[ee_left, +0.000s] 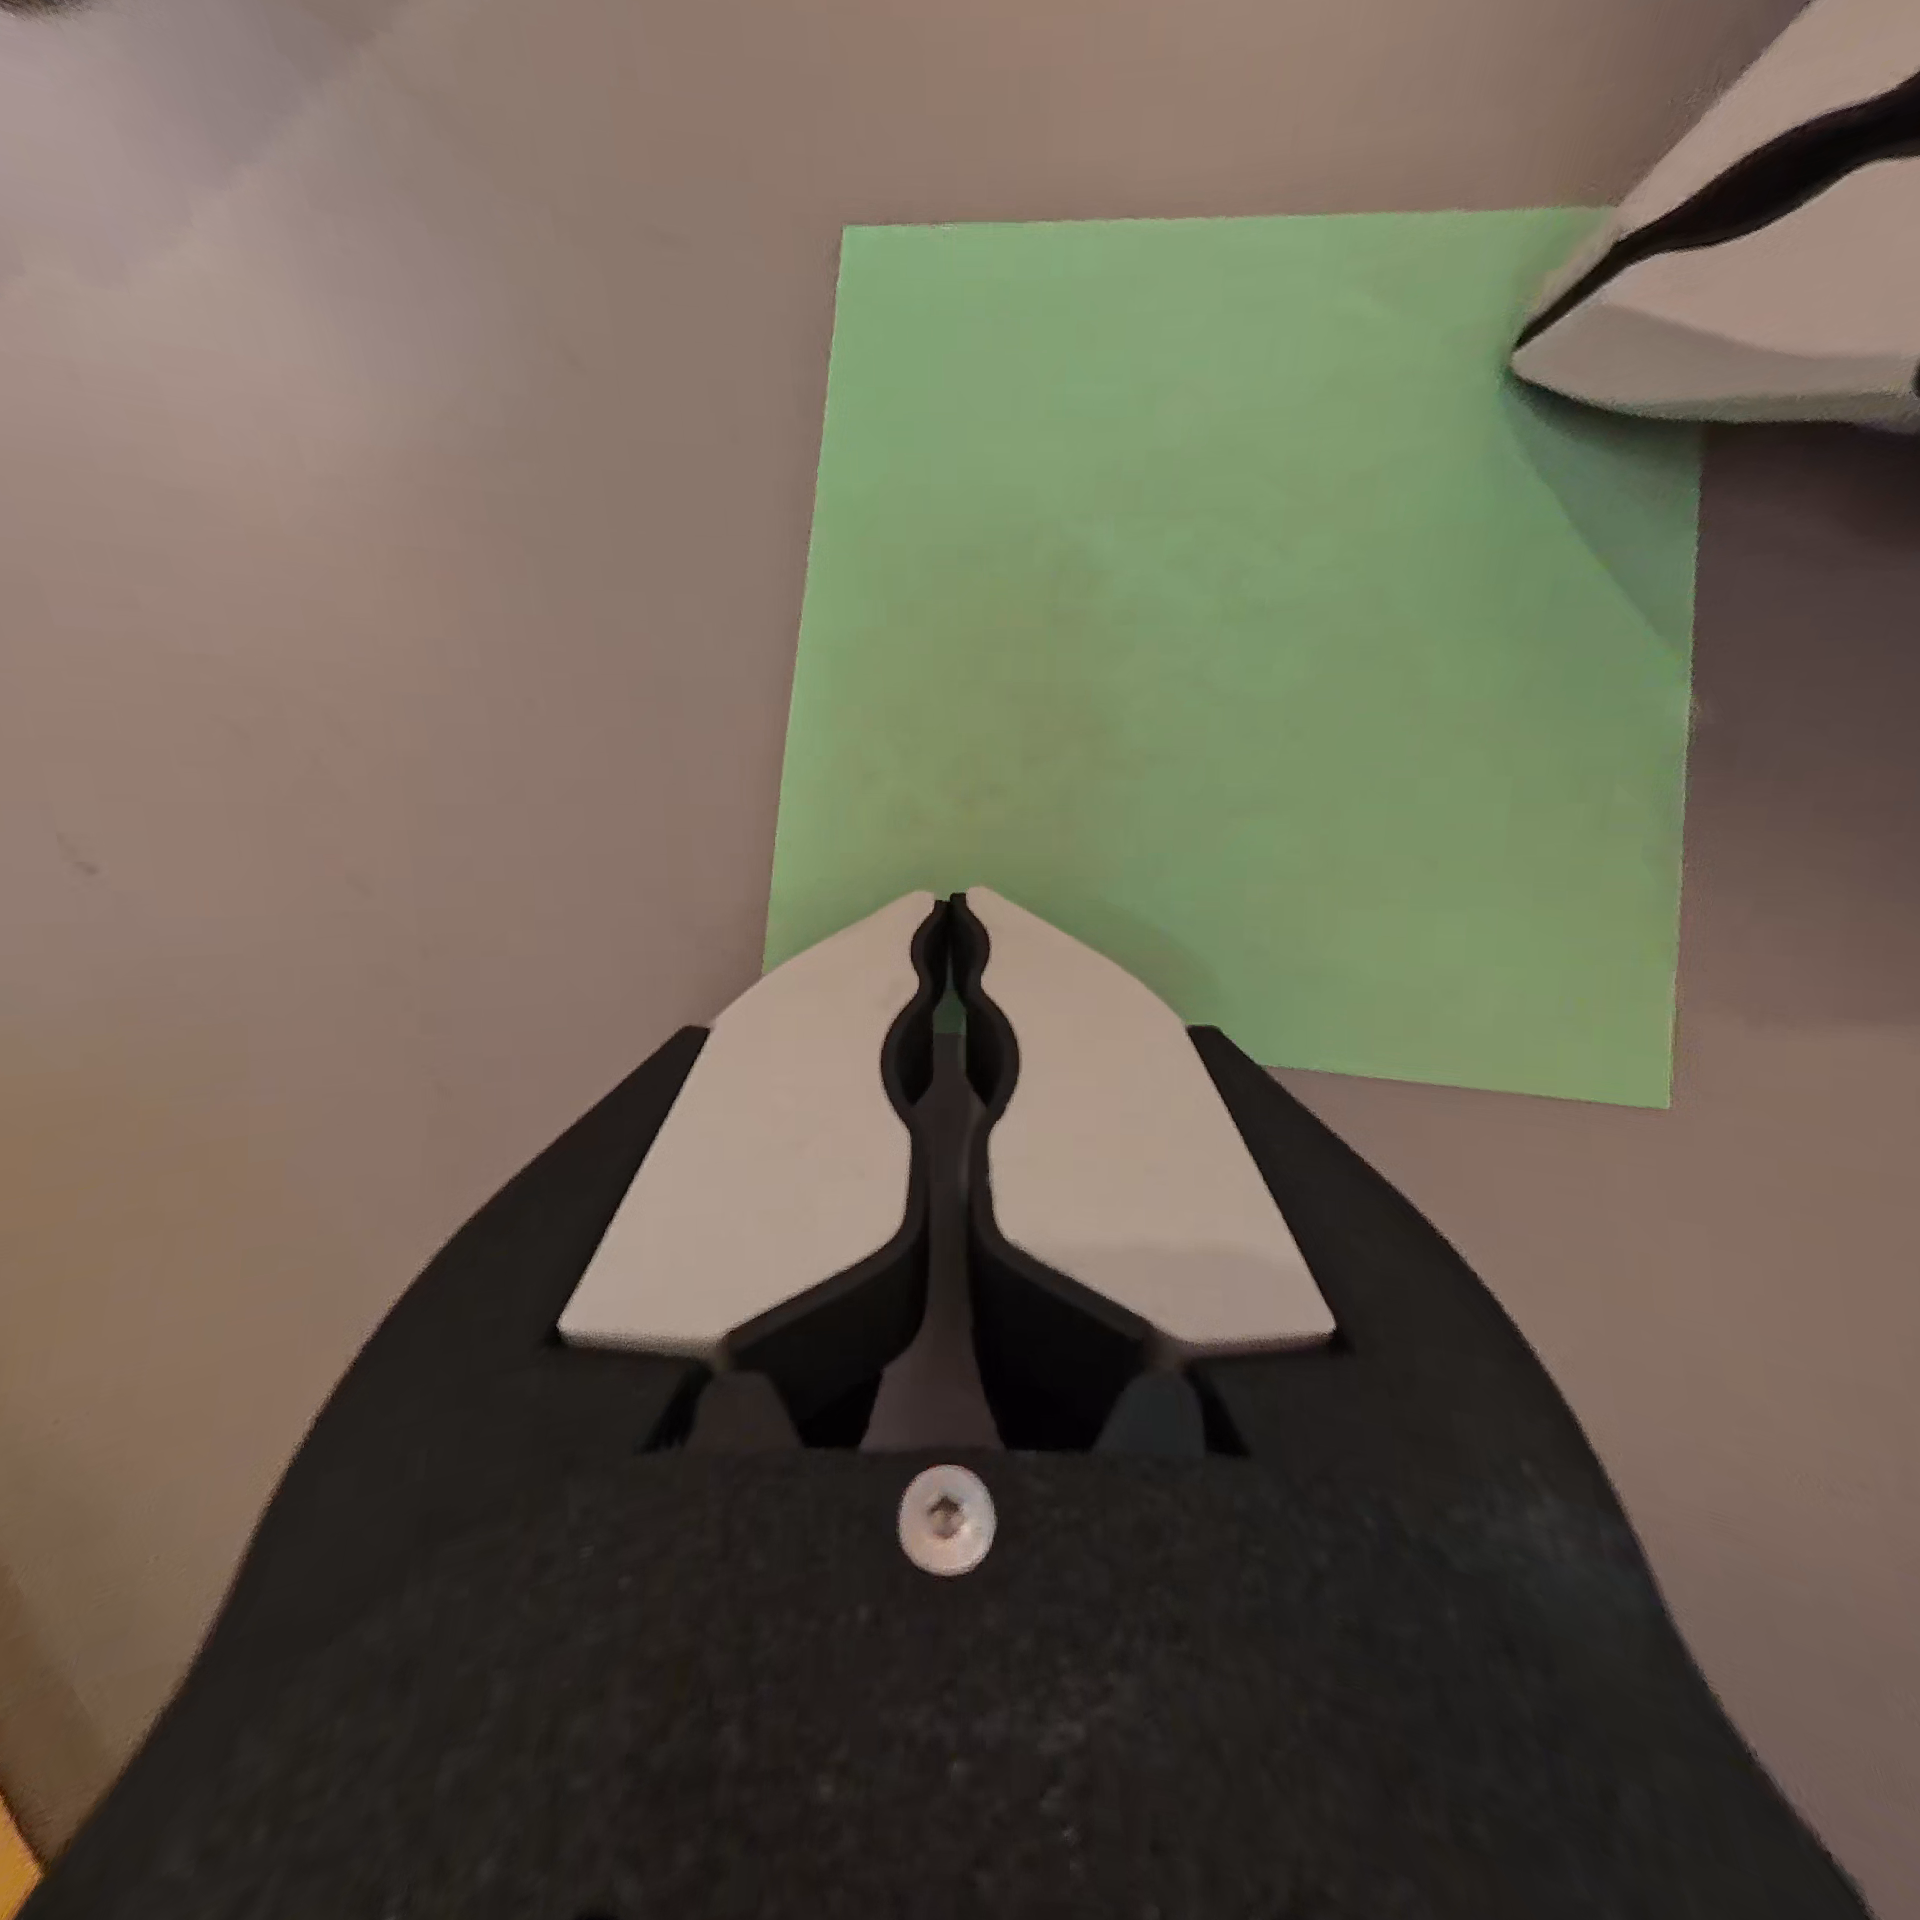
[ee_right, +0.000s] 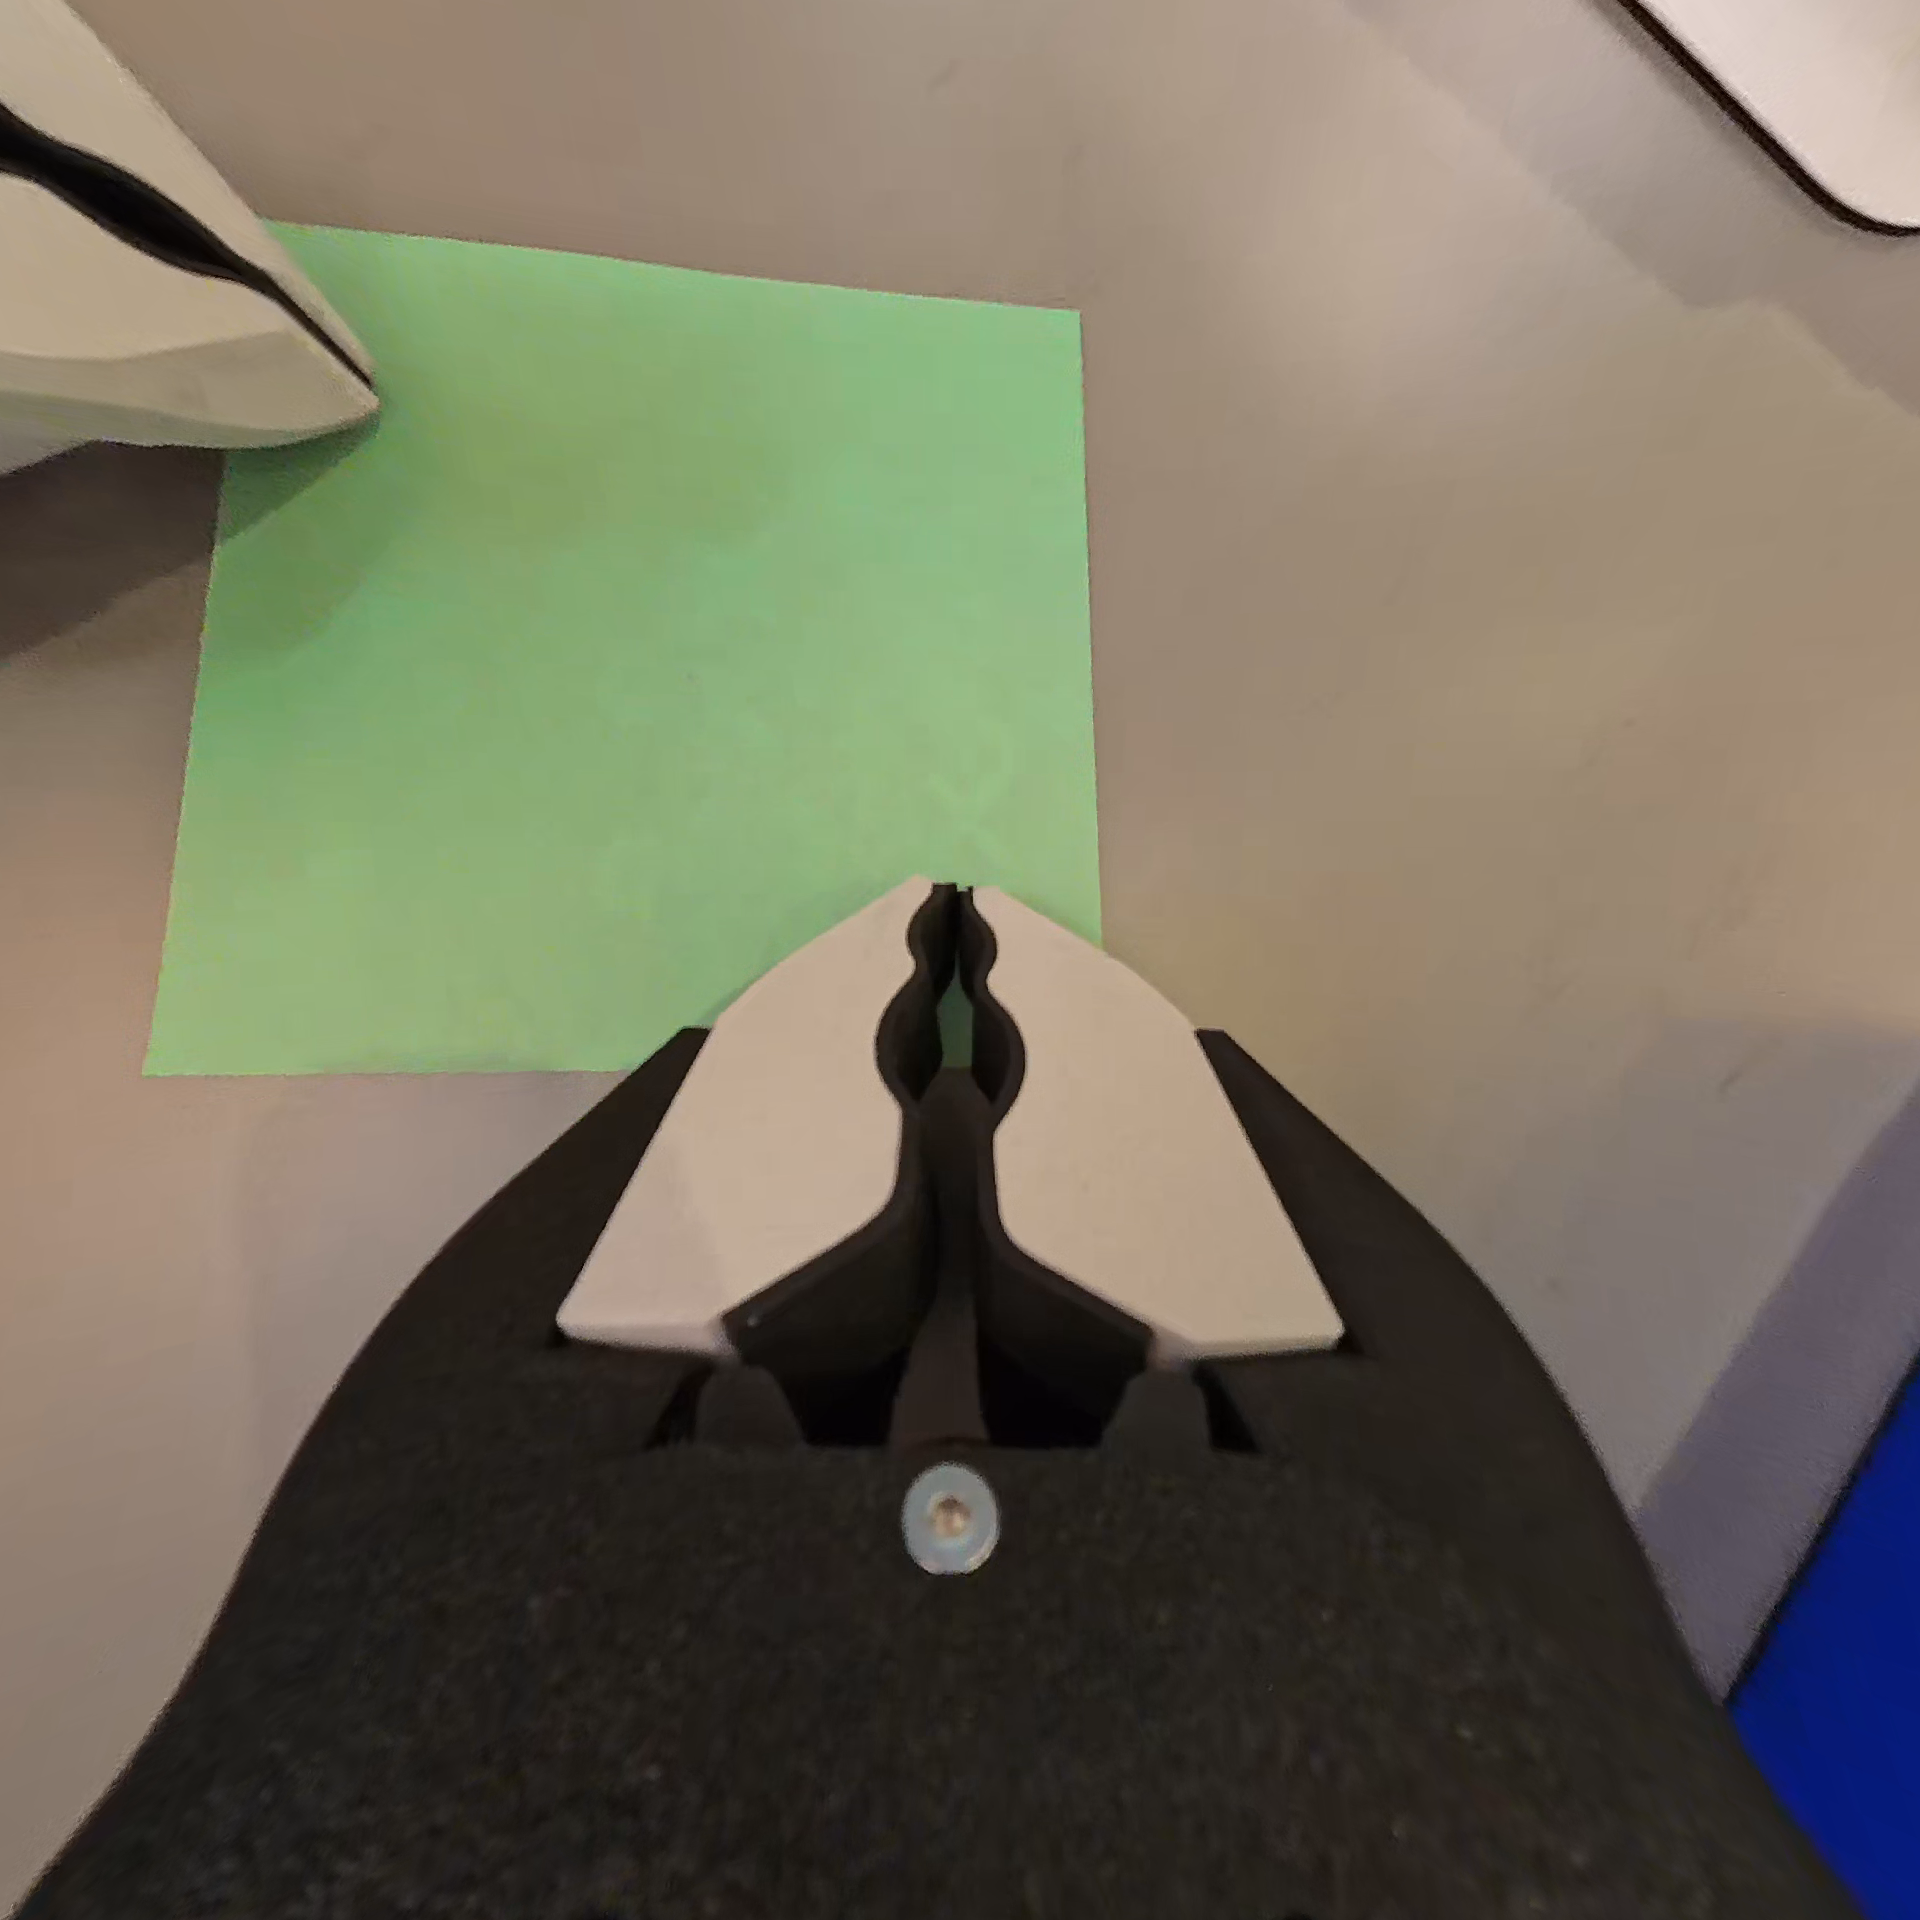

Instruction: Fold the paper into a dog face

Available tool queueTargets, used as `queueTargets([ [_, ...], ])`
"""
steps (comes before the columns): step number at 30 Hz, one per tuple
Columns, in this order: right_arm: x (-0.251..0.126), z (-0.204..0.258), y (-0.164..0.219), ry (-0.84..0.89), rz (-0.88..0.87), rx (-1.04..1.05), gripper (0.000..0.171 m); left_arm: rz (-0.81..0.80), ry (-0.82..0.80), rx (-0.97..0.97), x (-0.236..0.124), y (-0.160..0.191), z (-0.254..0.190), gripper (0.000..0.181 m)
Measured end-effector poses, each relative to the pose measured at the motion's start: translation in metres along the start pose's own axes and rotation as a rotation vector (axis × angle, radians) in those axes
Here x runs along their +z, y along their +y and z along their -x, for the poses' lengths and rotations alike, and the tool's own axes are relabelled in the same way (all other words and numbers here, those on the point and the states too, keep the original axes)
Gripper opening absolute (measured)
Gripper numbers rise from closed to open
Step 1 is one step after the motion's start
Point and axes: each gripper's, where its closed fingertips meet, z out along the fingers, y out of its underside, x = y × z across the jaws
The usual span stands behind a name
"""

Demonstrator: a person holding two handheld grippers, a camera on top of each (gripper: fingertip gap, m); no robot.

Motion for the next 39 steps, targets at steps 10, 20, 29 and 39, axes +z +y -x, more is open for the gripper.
queueTargets([
  [10,-0.014,0.002,-0.019,-0.002,-0.123,-0.039,0.0,-0.017,-0.14,0.026,-0.007,0.002,0.014,0.0],
  [20,-0.144,0.082,0.014,-0.01,-0.554,-0.119,0.024,-0.372,-0.071,-0.033,-0.118,0.033,-0.038,0.015],
  [29,-0.14,0.075,0.026,0.029,-0.532,-0.069,0.06,-0.421,0.13,-0.075,-0.122,0.032,-0.072,0.027],
  [39,-0.14,0.051,0.037,0.058,-0.502,0.008,0.058,-0.485,0.134,-0.232,-0.123,0.028,-0.05,0.067],
])
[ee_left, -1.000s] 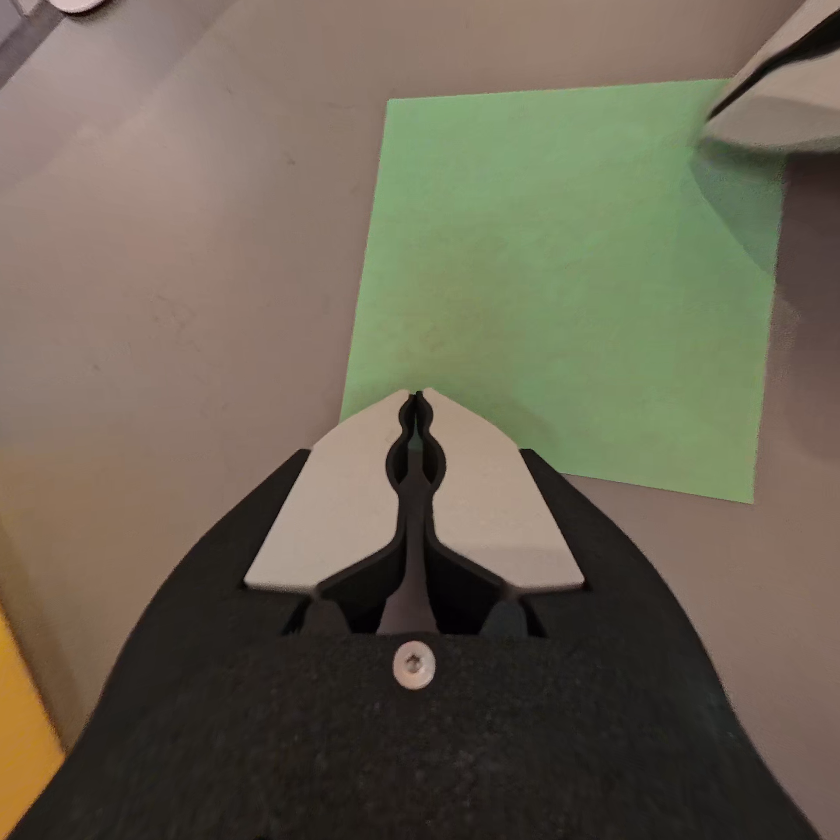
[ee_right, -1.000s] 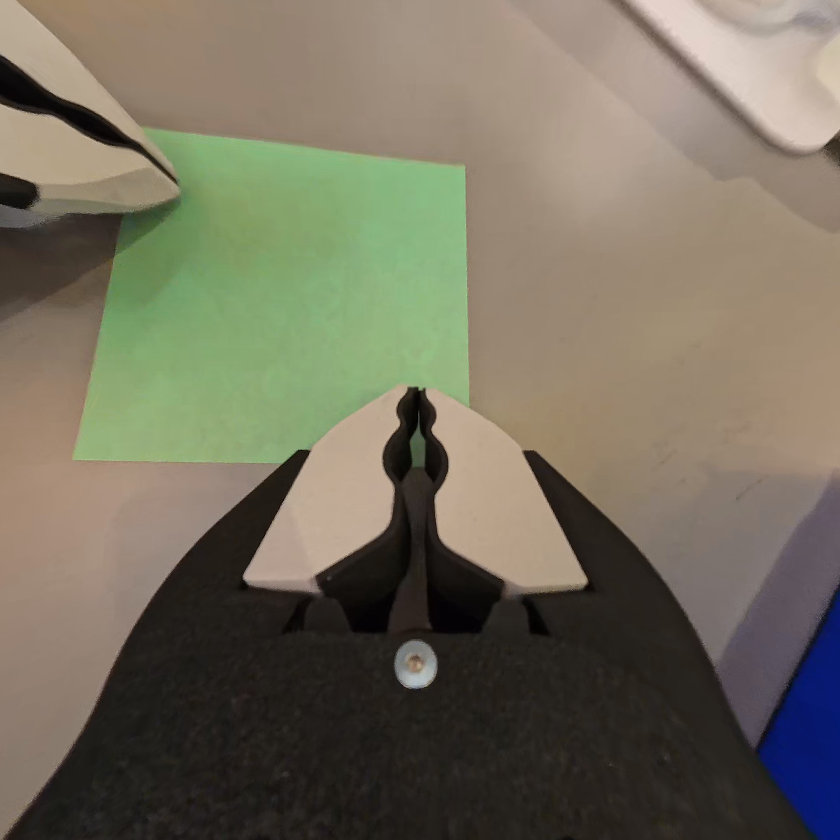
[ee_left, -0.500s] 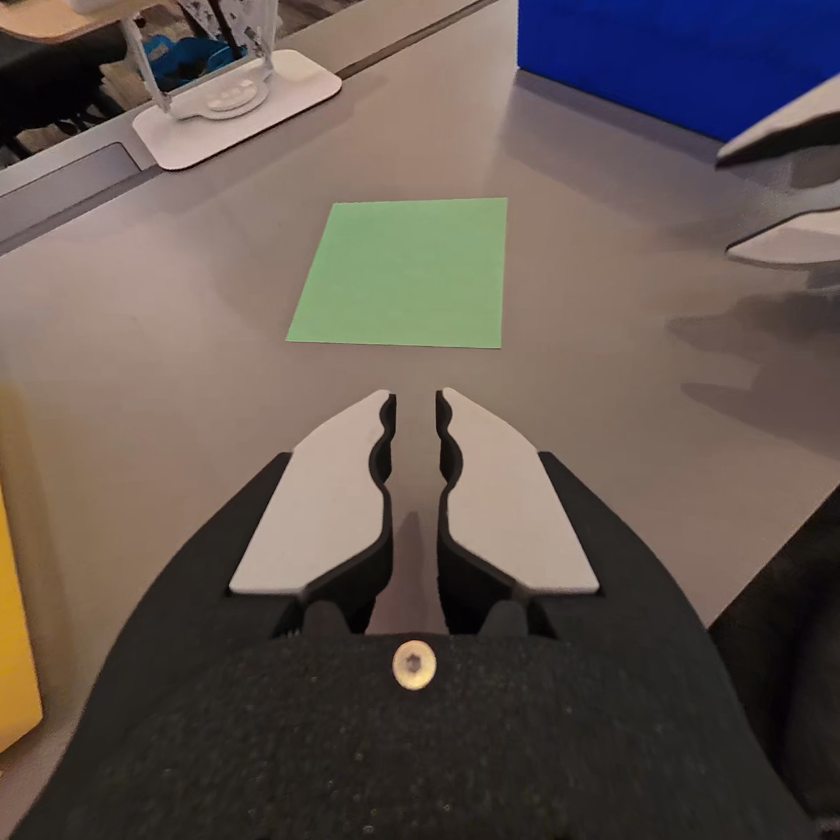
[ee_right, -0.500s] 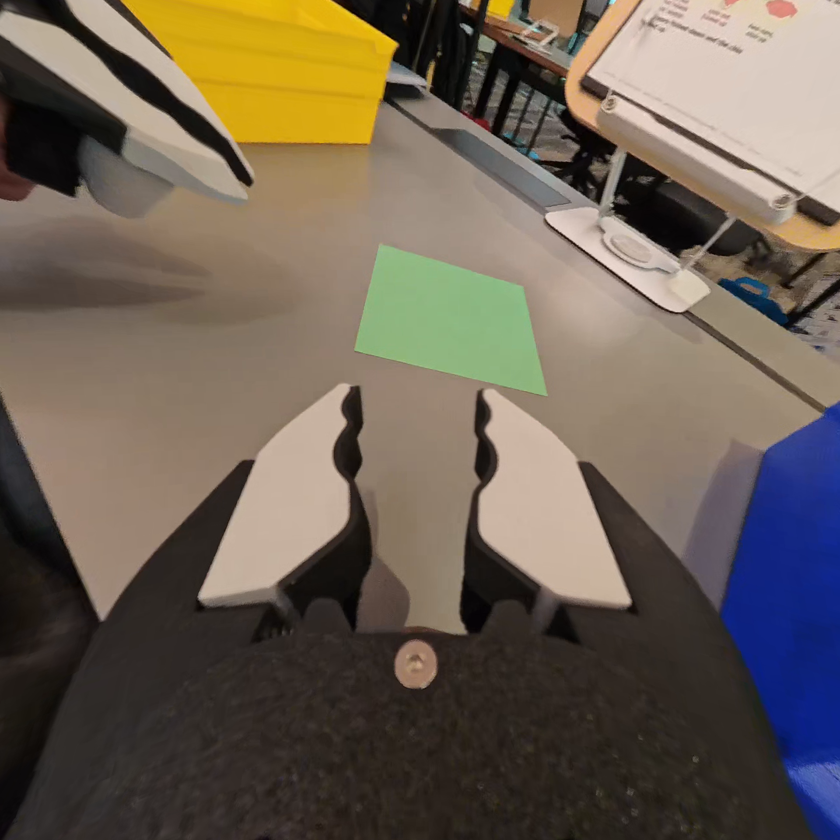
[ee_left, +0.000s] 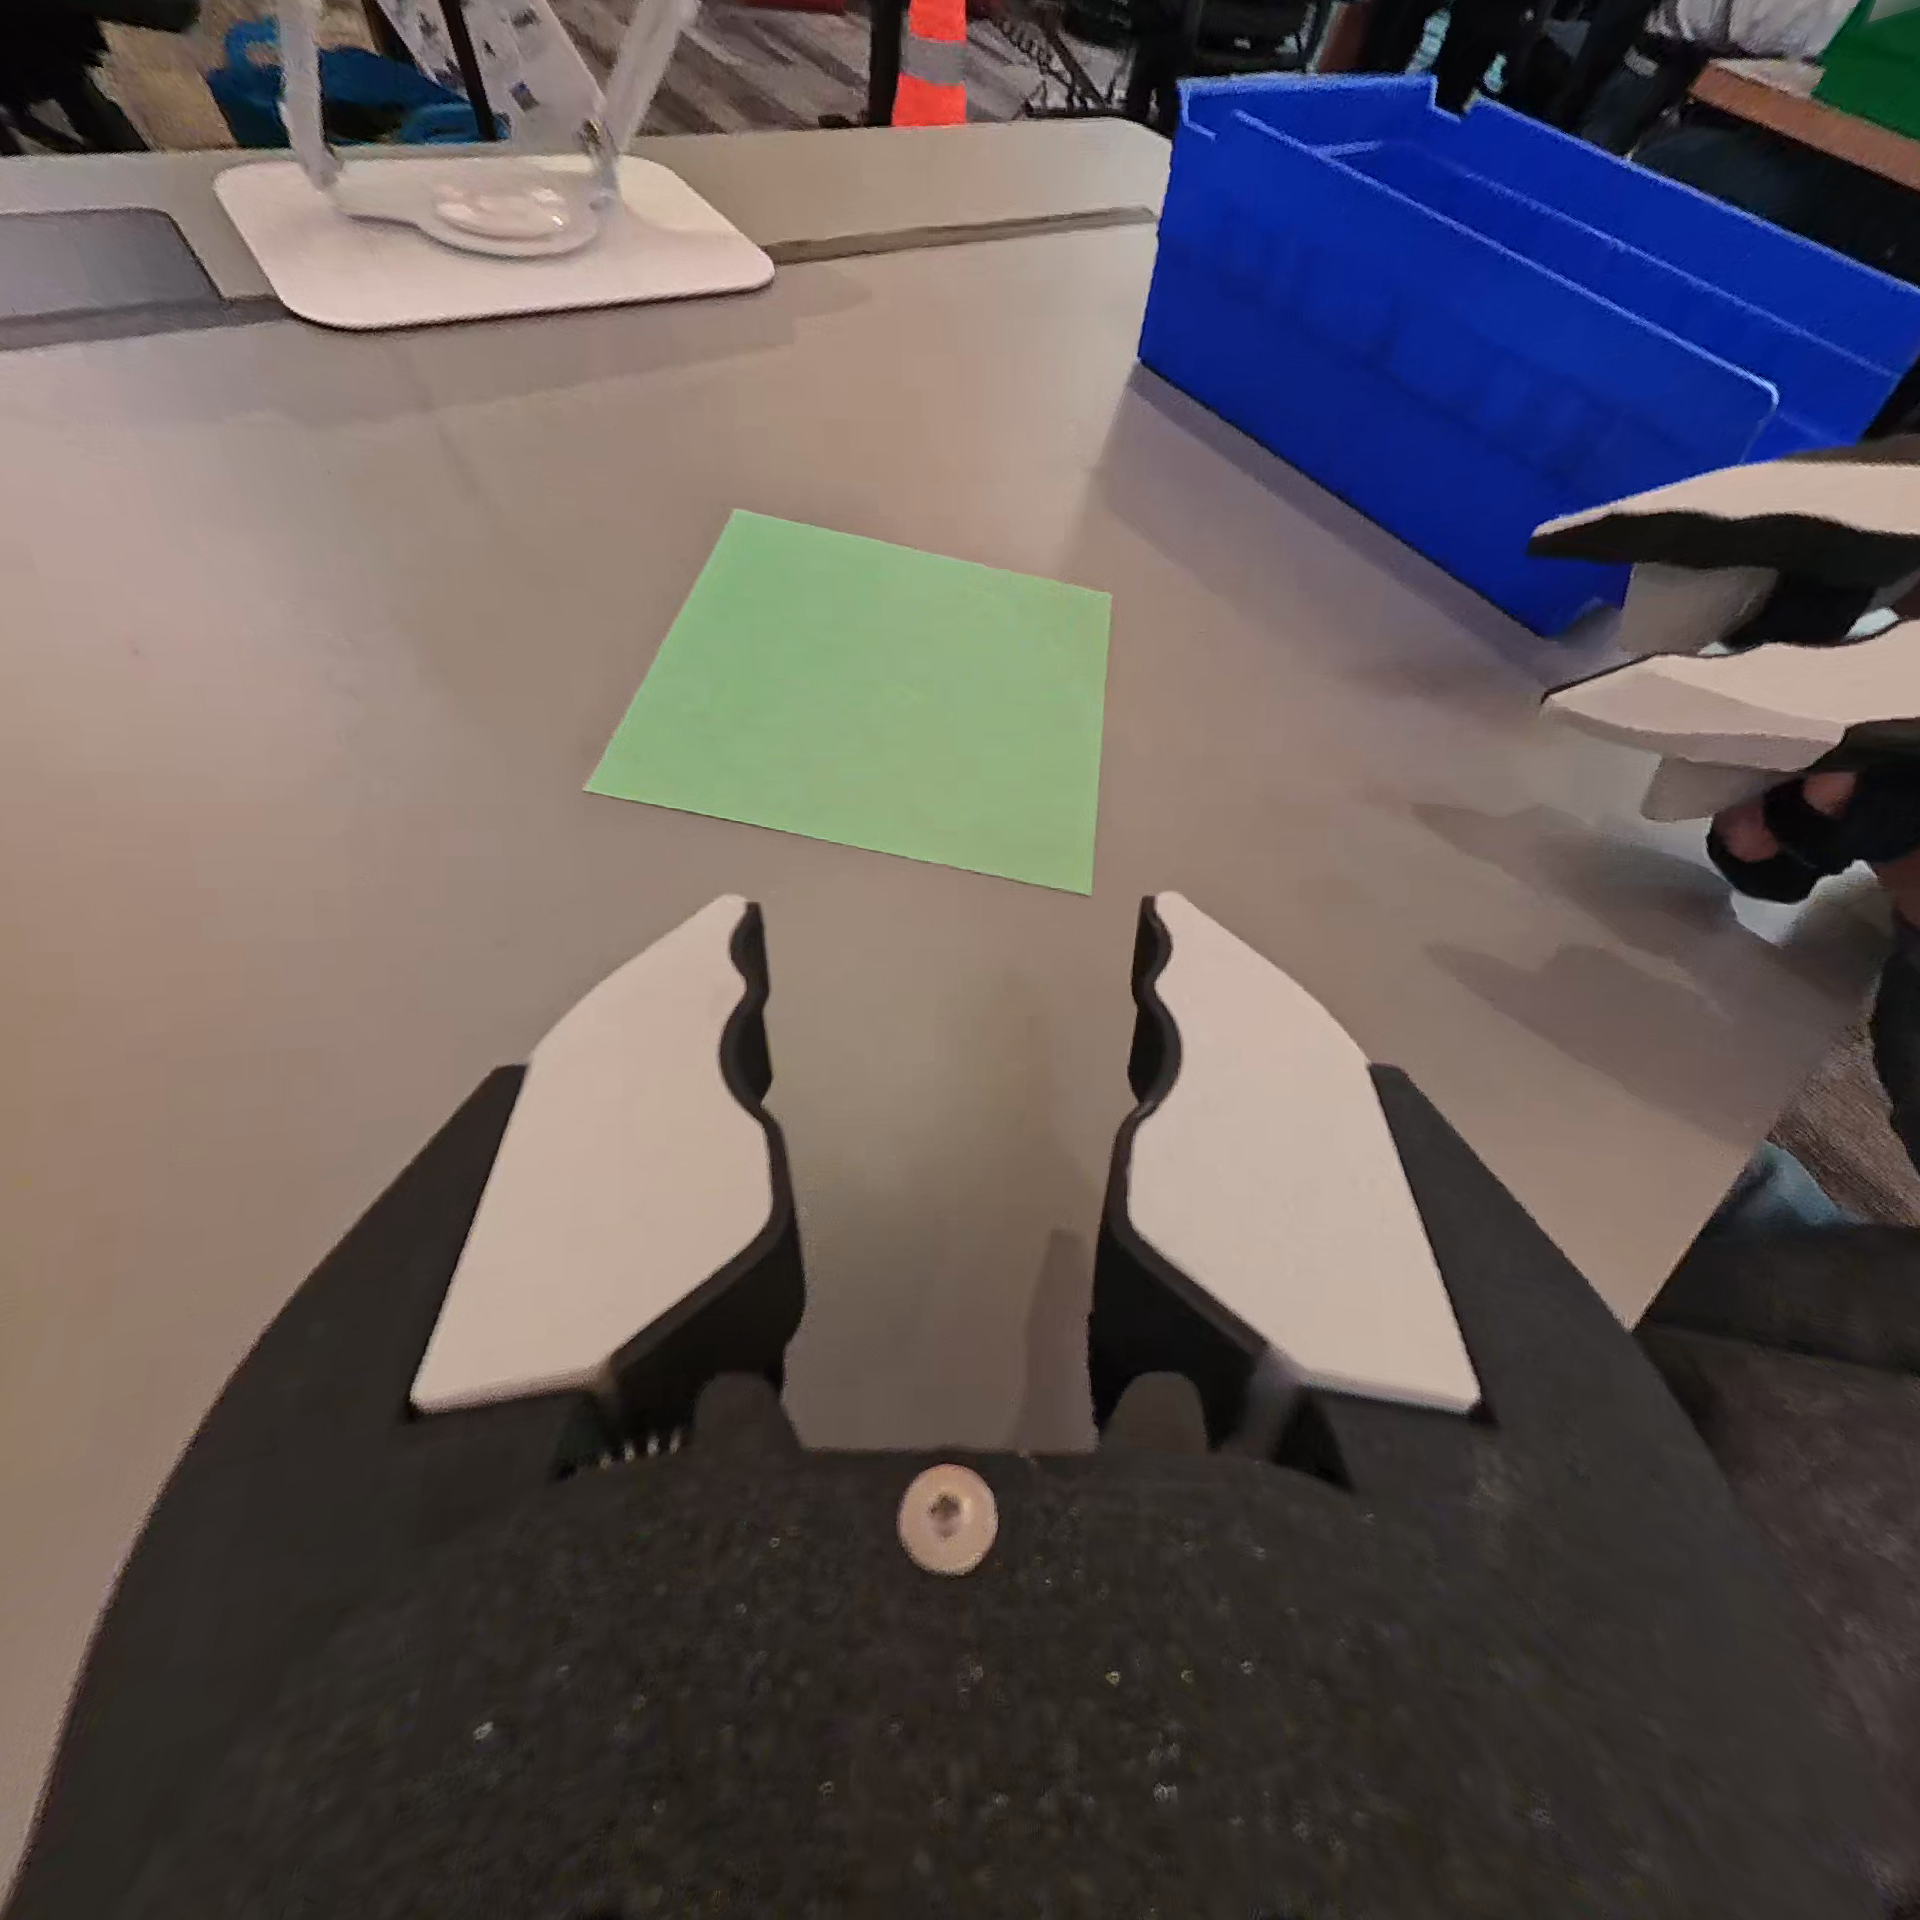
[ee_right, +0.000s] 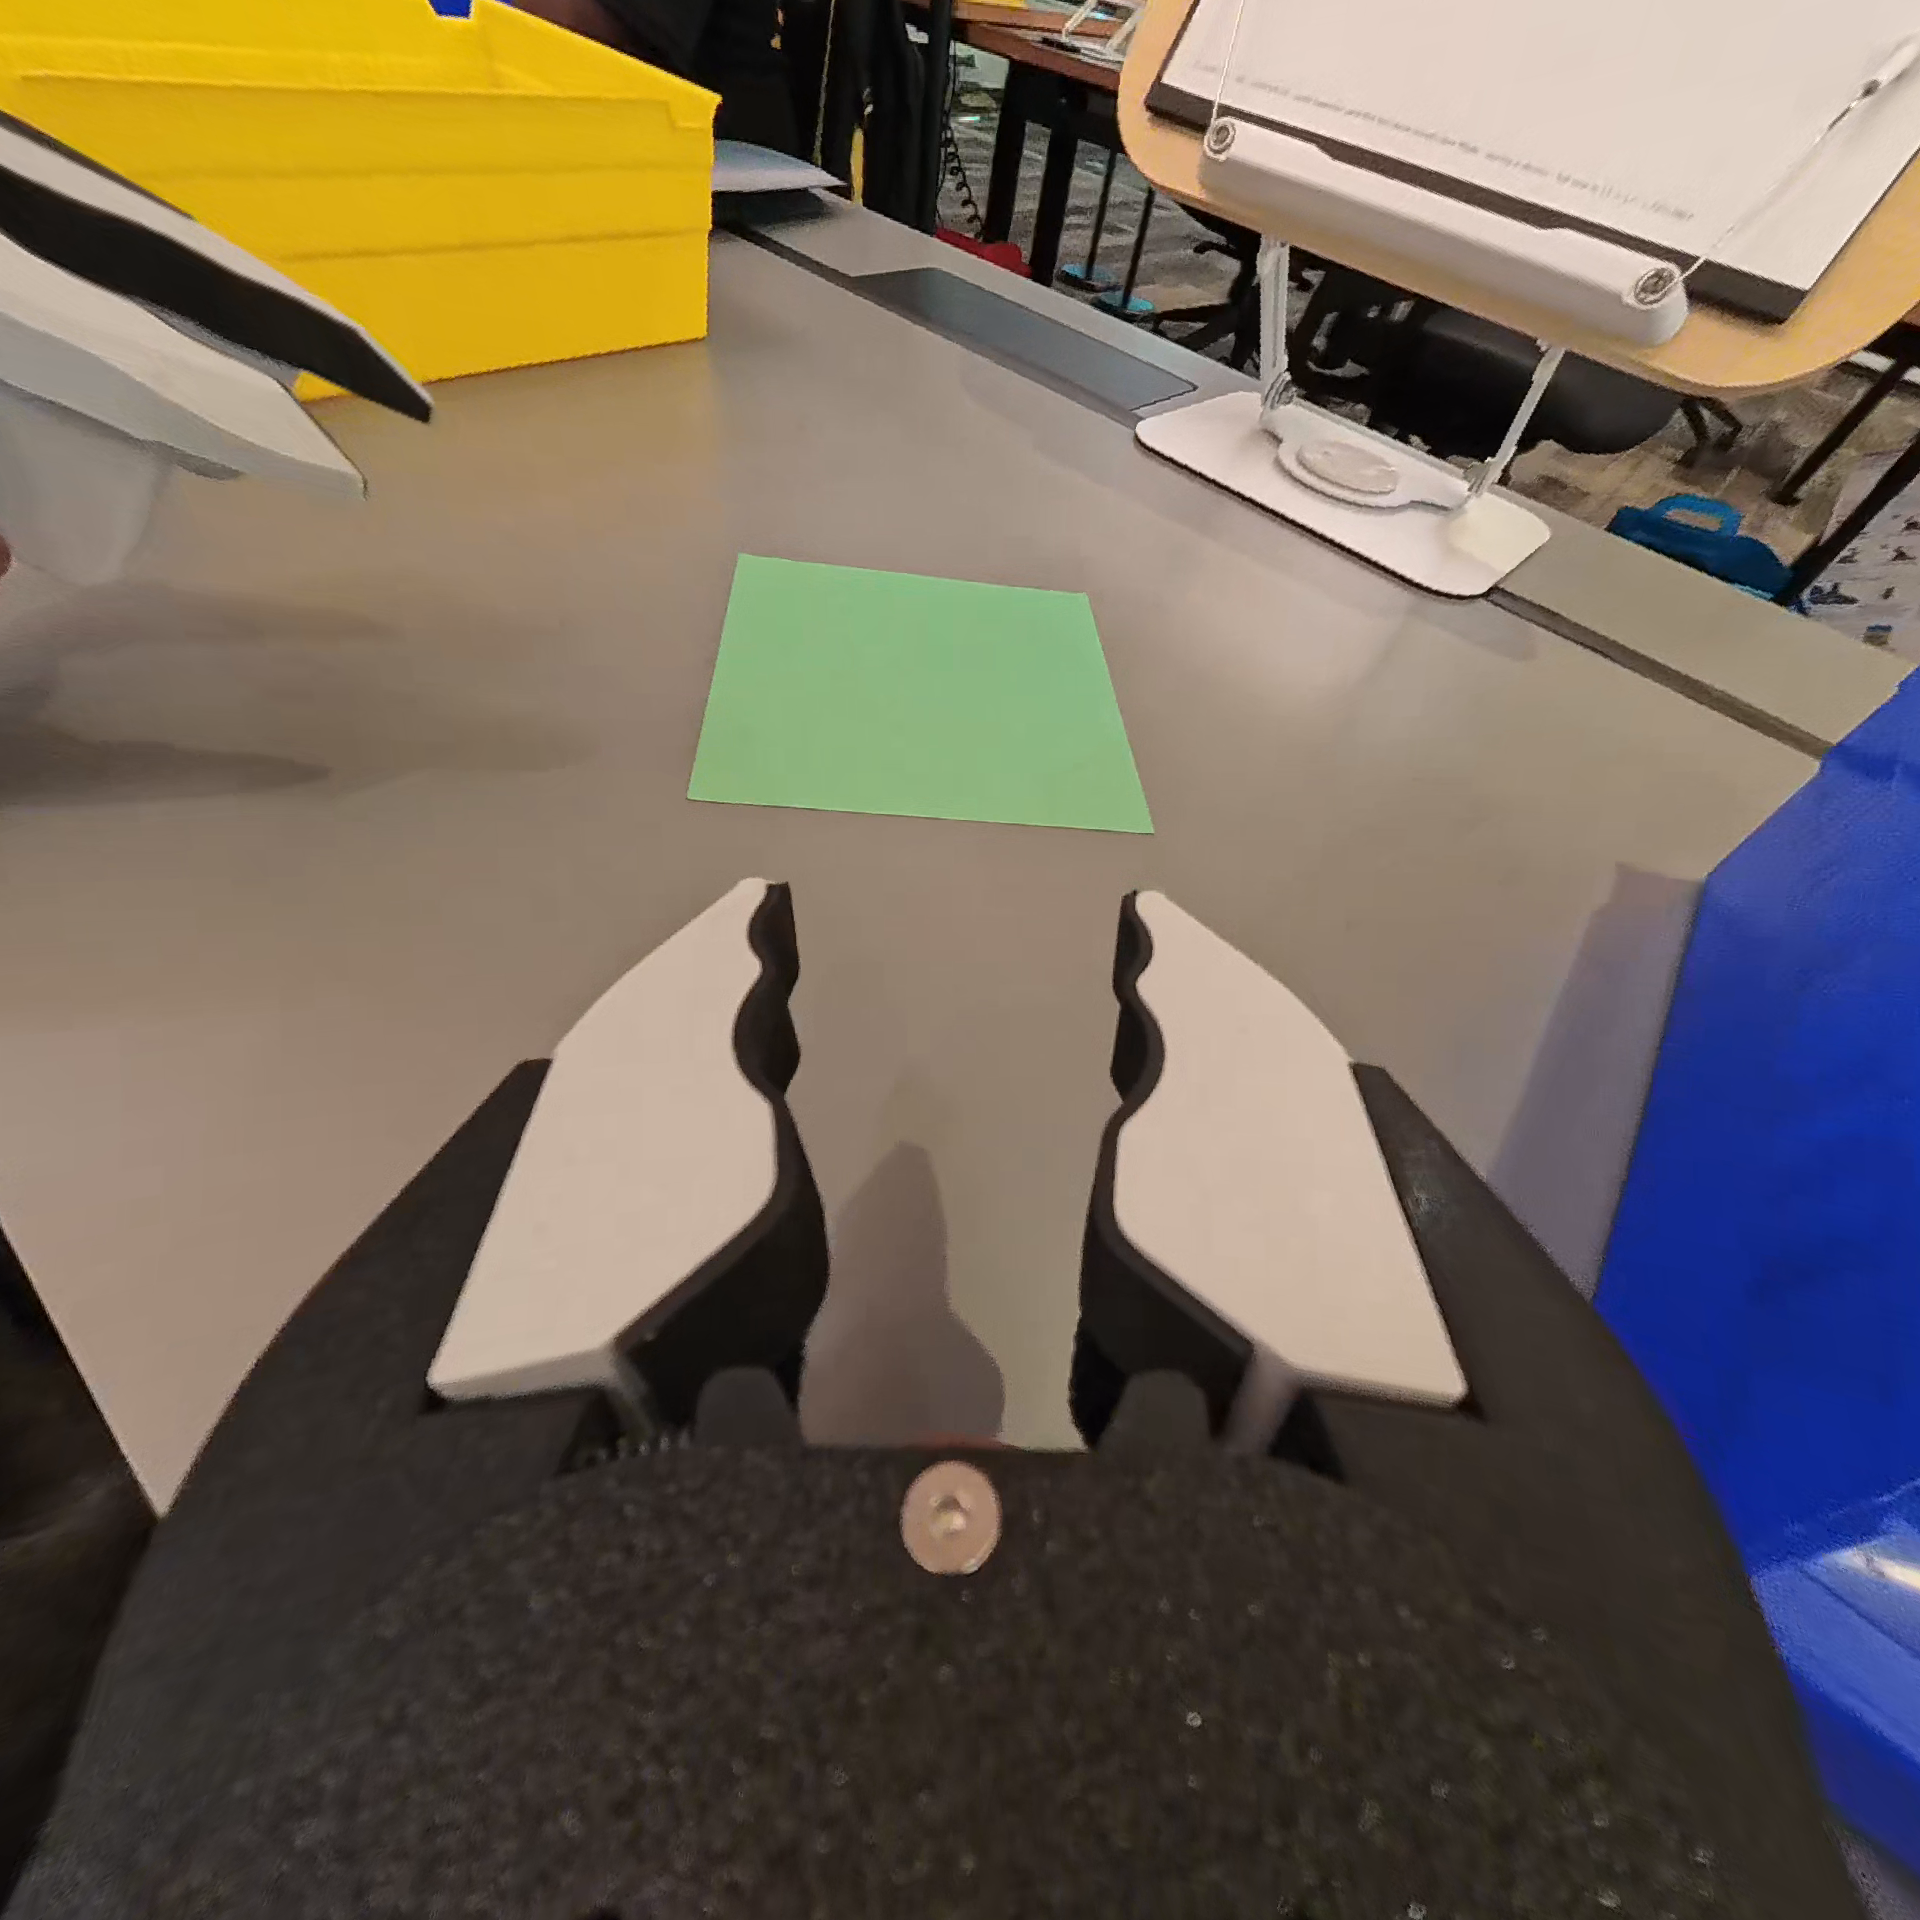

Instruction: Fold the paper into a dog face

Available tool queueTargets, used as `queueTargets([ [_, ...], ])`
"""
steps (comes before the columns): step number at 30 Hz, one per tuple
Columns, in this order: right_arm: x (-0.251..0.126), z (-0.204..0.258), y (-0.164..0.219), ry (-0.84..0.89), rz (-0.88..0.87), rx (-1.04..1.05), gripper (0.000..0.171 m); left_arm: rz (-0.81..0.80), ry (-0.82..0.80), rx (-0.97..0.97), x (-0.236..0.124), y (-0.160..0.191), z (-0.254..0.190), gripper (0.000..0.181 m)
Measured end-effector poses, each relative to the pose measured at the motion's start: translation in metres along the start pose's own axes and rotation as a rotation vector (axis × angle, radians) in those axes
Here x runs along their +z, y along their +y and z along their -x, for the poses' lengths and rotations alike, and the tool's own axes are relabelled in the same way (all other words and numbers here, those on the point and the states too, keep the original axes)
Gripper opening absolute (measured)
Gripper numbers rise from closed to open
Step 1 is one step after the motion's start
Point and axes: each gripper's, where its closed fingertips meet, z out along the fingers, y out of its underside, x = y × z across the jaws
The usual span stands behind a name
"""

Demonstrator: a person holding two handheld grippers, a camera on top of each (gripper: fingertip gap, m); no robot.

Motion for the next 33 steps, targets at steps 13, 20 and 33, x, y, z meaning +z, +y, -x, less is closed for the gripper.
queueTargets([
  [13,0.008,0.004,0.005,-0.014,0.038,-0.023,0.058,-0.019,-0.084,0.079,-0.006,-0.002,0.009,0.075],
  [20,0.01,0.008,0.005,-0.02,0.042,-0.045,0.057,0.013,-0.109,0.118,-0.005,0.004,0.01,0.071],
  [33,0.015,0.02,-0.01,-0.17,0.115,-0.099,0.037,0.128,0.09,0.274,0.017,0.006,-0.011,0.058],
])
